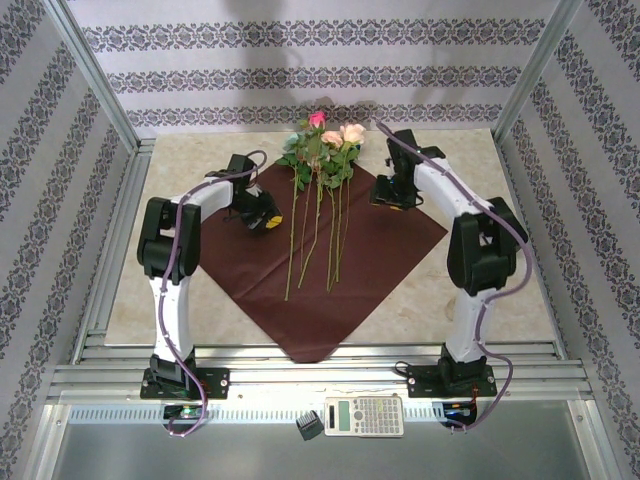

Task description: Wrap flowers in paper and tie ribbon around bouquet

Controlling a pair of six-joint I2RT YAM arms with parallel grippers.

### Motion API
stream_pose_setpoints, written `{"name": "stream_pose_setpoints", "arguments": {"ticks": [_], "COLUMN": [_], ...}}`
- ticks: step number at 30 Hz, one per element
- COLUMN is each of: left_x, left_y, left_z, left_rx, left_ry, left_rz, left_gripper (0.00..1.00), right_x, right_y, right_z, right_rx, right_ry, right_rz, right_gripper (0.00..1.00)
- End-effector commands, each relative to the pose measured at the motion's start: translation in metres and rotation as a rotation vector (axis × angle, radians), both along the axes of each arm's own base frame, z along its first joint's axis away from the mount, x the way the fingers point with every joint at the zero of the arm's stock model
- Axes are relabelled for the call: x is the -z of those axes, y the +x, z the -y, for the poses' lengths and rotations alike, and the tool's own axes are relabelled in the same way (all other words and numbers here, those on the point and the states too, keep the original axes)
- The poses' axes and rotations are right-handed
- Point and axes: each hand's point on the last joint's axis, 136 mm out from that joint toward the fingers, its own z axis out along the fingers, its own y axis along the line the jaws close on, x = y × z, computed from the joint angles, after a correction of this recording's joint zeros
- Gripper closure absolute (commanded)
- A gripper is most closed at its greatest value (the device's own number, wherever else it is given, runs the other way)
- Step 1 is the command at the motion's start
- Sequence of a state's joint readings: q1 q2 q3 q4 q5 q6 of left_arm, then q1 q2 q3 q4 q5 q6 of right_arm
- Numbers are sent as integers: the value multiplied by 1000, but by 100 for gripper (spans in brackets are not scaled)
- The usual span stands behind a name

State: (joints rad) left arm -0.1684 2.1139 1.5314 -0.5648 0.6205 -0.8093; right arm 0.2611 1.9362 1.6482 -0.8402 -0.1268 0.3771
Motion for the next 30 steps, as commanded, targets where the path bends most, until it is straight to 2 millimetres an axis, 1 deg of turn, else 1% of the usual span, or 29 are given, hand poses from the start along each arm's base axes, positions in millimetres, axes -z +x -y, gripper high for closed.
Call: {"name": "stream_pose_setpoints", "arguments": {"ticks": [1,2,3,4,7,10,12,14,16,19,22,25,30], "left_x": [-31,-30,-26,-21,-6,6,16,24,30,38,42,41,42], "left_y": [-21,-29,-40,-50,-71,-78,-79,-78,-76,-75,-73,-71,-67], "left_z": [-11,-13,-17,-24,-50,-68,-79,-87,-92,-93,-94,-94,-94], "left_rx": [-8,-7,-9,-16,-38,-47,-53,-52,-52,-58,-65,-69,-71], "left_ry": [0,-18,-33,-37,-36,-58,-58,-51,-44,-50,-54,-55,-56], "left_rz": [10,-8,-36,-60,-108,-125,-139,-144,-148,-154,-158,-152,-153], "left_gripper": [89,90,92,93,97,99,100,100,100,100,100,100,100], "right_x": [-7,-7,-7,-7,-6,-2,5,15,23,37,56,69,82], "right_y": [-44,-56,-72,-90,-136,-172,-189,-204,-220,-243,-255,-261,-266], "right_z": [-49,-66,-88,-111,-169,-219,-247,-269,-287,-300,-301,-298,-296], "right_rx": [-246,-307,-384,-465,-671,-826,-893,-959,-1034,-1118,-1152,-1162,-1167], "right_ry": [-87,-94,-100,-100,-103,-99,-83,-97,-131,-199,-275,-323,-354], "right_rz": [29,38,48,55,77,93,78,52,49,34,-1,-29,-48], "right_gripper": [51,52,52,52,52,47,45,44,40,33,28,26,25]}}
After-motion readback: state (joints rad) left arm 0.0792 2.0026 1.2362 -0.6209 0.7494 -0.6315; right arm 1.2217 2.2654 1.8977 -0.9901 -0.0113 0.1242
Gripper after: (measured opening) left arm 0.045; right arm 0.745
